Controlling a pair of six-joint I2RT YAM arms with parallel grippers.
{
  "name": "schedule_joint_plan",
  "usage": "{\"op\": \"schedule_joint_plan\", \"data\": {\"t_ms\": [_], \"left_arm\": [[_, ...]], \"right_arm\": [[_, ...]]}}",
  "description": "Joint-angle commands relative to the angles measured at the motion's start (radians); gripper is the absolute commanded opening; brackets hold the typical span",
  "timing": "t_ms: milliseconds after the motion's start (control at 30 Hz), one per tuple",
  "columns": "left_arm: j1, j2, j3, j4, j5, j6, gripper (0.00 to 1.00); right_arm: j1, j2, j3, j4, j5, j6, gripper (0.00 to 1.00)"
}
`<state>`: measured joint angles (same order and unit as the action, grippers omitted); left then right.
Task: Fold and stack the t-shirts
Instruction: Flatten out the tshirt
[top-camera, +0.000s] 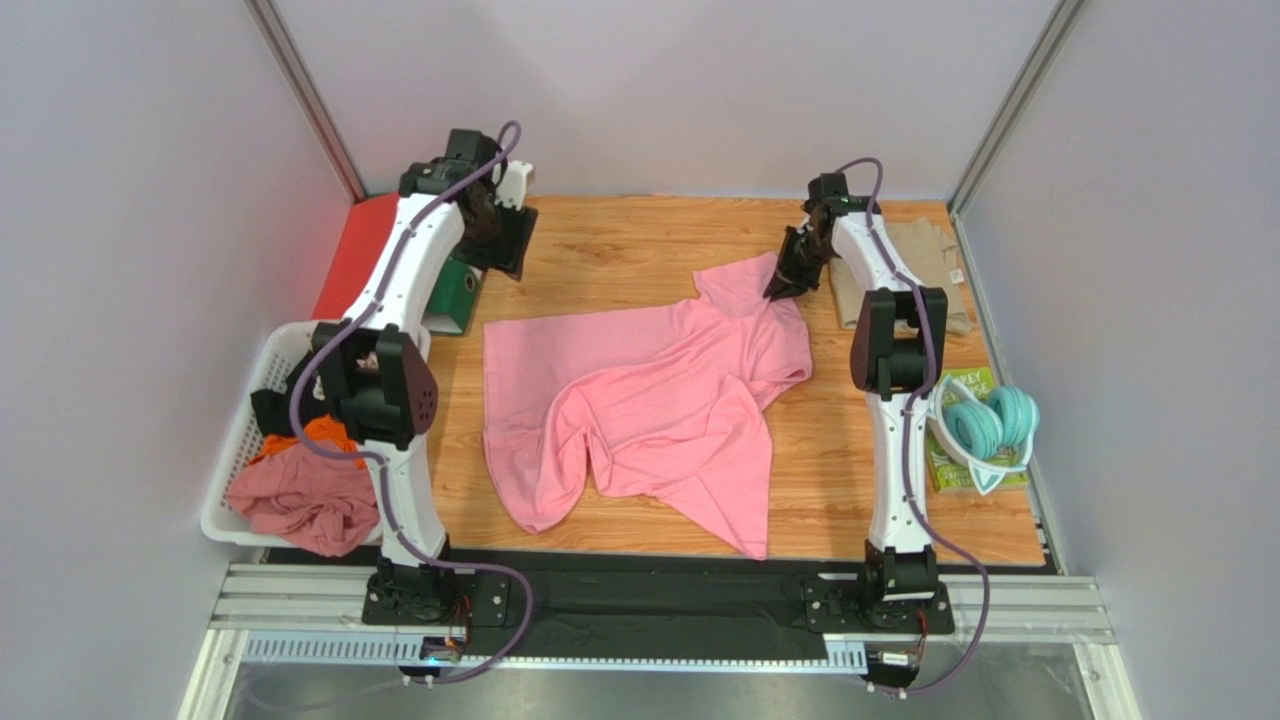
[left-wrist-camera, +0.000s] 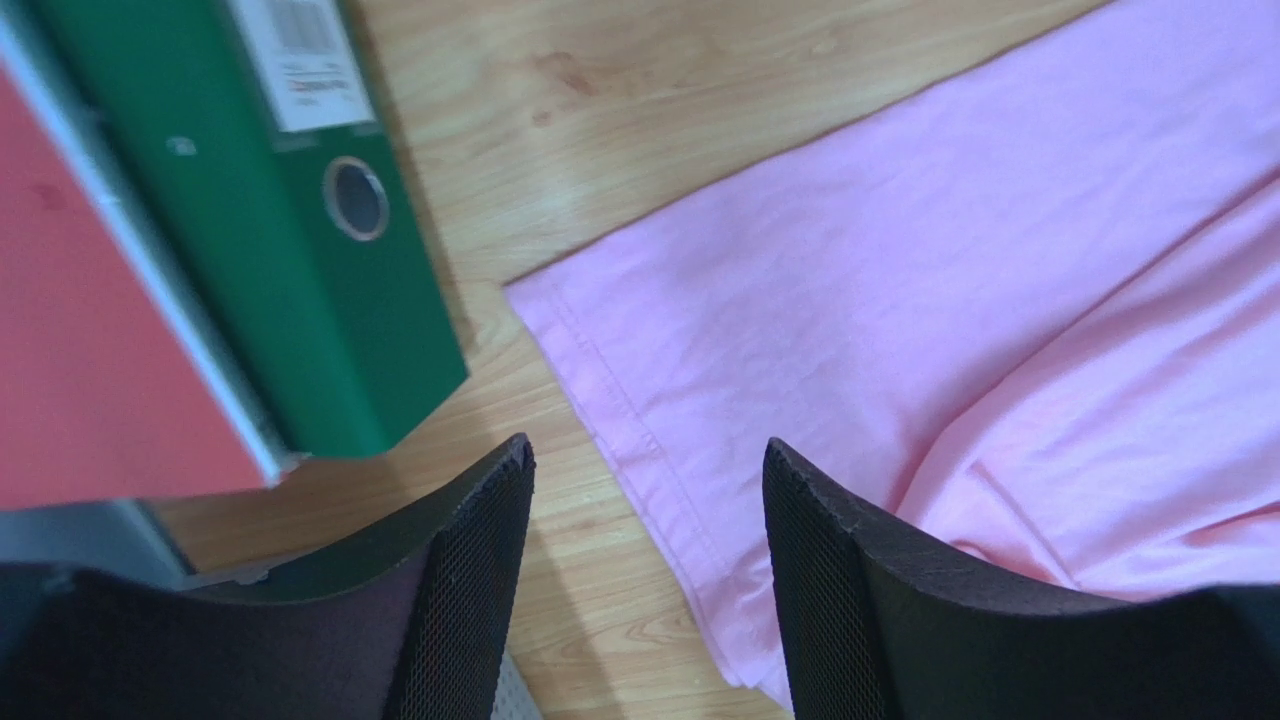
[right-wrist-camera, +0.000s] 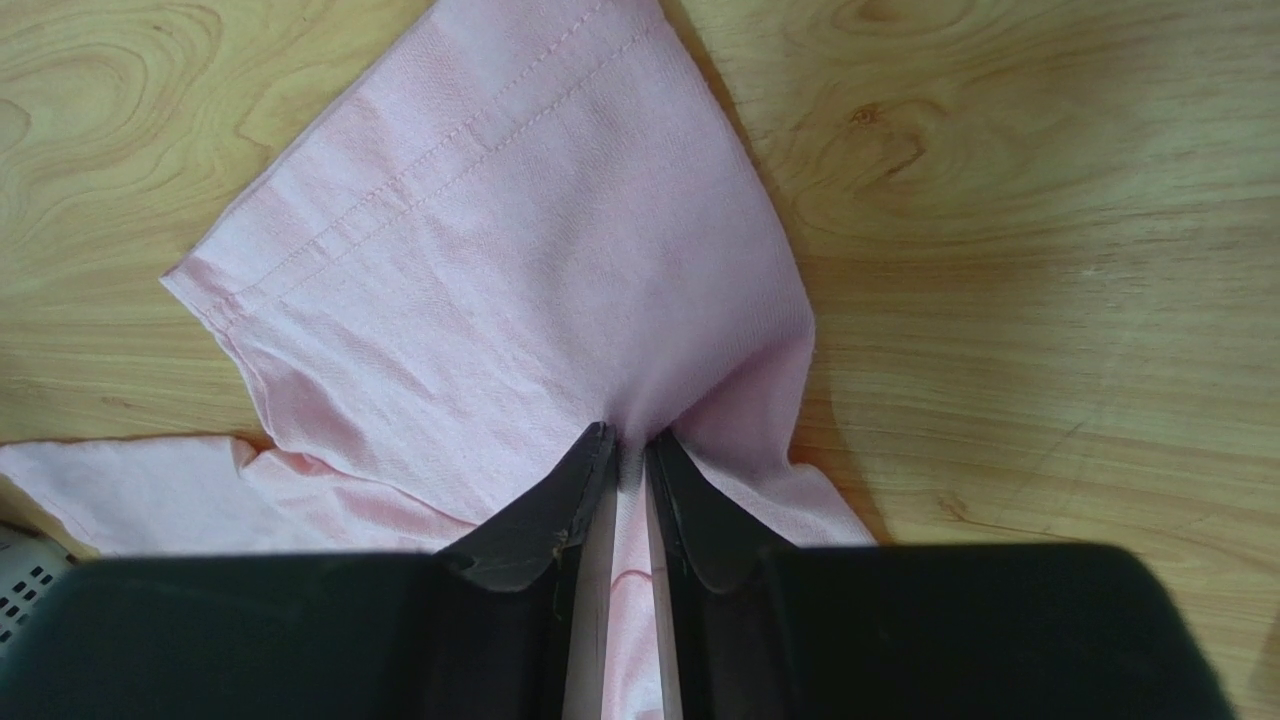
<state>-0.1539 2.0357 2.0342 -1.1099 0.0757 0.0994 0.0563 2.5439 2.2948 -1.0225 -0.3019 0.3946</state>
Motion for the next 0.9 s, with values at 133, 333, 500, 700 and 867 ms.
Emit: {"op": "schedule_joint_plan", "data": {"t_ms": [133, 333, 500, 700, 867], "left_arm": [[-0.024, -0.091, -0.260, -0.007, 0.087, 0.020, 0.63], [-0.029, -0.039, -0.381, 0.044, 0.139, -0.016, 0.61], [-0.029, 0.044, -0.310, 0.021, 0.130, -0.026, 0.61], [-0.024, 0.158, -0.209, -0.040, 0.127, -0.062, 0.61], [-0.022, 0.213, -0.167, -0.056, 0.110, -0.072, 0.61]], "right_arm": [[-0.003, -0.027, -0.067, 0.007, 0.070, -0.037, 0.20], [-0.003, -0.036, -0.084, 0.010, 0.052, -0.034, 0.20], [-0.003, -0.051, -0.116, 0.027, 0.053, -0.036, 0.19], [-0.003, -0.051, -0.120, 0.033, 0.049, -0.022, 0.19], [-0.001, -0.053, -0.121, 0.036, 0.044, -0.016, 0.19]]}}
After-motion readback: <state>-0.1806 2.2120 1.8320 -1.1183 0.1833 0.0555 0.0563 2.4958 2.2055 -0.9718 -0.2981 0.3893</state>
